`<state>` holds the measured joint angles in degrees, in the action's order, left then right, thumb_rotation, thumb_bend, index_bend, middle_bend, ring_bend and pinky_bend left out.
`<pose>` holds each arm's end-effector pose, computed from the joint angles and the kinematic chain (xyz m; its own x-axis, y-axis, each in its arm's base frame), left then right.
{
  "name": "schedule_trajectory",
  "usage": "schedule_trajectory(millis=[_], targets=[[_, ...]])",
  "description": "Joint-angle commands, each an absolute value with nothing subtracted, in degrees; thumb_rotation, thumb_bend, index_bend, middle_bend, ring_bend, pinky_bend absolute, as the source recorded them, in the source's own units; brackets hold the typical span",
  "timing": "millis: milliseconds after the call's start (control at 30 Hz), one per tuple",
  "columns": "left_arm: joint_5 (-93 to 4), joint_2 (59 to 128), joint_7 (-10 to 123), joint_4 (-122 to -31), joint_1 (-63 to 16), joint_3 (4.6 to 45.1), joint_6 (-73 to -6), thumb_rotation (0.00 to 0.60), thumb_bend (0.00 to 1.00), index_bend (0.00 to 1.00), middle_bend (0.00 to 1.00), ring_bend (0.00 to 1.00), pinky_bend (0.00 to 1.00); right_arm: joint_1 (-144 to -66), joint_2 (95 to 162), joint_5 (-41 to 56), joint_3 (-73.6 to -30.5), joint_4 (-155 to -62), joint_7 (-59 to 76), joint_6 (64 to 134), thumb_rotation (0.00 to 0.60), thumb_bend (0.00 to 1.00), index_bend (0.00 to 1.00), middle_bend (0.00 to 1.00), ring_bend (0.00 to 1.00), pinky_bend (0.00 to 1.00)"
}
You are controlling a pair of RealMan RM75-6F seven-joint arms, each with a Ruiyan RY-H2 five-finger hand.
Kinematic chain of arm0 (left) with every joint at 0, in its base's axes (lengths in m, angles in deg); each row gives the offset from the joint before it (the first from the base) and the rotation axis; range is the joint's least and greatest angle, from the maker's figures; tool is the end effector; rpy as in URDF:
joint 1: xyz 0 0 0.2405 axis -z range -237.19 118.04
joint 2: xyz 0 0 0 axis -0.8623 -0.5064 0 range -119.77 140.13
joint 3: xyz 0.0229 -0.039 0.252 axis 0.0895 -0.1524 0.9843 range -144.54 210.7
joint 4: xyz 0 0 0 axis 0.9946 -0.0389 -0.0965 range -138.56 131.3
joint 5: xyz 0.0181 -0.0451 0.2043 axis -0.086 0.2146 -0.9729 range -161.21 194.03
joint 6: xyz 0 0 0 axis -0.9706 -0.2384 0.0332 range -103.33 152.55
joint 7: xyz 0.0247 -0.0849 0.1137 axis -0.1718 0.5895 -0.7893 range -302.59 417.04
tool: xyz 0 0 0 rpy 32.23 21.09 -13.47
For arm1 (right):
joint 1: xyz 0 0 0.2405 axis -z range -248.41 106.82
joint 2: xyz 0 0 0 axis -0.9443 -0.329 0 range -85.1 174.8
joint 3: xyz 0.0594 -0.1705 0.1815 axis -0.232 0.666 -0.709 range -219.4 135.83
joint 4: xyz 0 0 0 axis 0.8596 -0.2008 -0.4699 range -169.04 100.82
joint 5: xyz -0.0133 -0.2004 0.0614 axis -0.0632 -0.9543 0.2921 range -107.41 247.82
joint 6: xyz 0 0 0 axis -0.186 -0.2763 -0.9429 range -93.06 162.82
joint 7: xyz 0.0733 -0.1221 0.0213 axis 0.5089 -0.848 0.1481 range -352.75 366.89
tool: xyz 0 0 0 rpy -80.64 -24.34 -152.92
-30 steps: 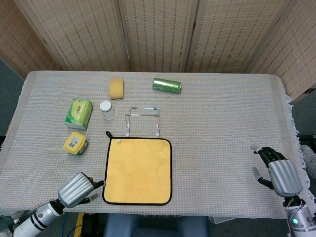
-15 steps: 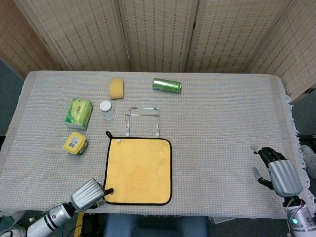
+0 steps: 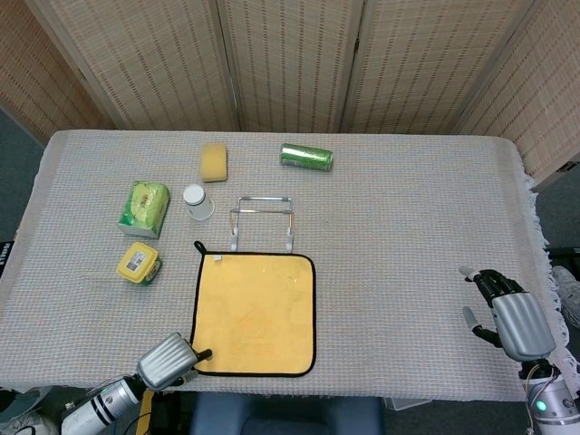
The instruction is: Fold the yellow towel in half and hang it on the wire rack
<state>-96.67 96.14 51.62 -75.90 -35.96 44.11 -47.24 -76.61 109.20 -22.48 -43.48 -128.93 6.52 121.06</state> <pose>-0.2466 0.1886 -0.0173 0.6584 0.1513 0.7373 0.5507 -0.7646 -0.3348 -0.2839 -0.1797 0.1475 0.3691 0.0008 0.9294 -0.9197 -0.1437 0.3654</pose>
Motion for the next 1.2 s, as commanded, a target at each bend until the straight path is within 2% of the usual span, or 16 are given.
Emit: schedule_trajectory(millis=[33, 633, 1200], targets=[[-96.3, 96.5, 51.5, -75.6, -35.9, 44.2, -47.1, 0.6, 0.32, 0.45, 0.88, 0.87, 0.99, -76.5, 109.1, -22.5, -43.5, -129.0, 6.5, 121.1, 0.6, 0.41, 0.18, 0.32, 0.27, 0.36], [-94.1, 95.1, 49.1, -77.8, -36.4, 45.2, -48.0, 0.6, 0.32, 0.45, 0.88, 0.87, 0.99, -76.4, 109.5, -22.1, -43.4, -128.7, 6.6, 121.0, 0.6, 0.41, 0.18, 0.32, 0.27, 0.36], [-92.5, 95.8, 46.9, -79.3, -35.3, 45.0, -45.2, 0.6, 0.32, 0.45, 0.88, 0.87, 0.99, -76.2, 109.7, -22.0, -43.4, -128.5, 6.8, 121.2, 0.6, 0.41, 0.18, 0.32, 0.27, 0.36]])
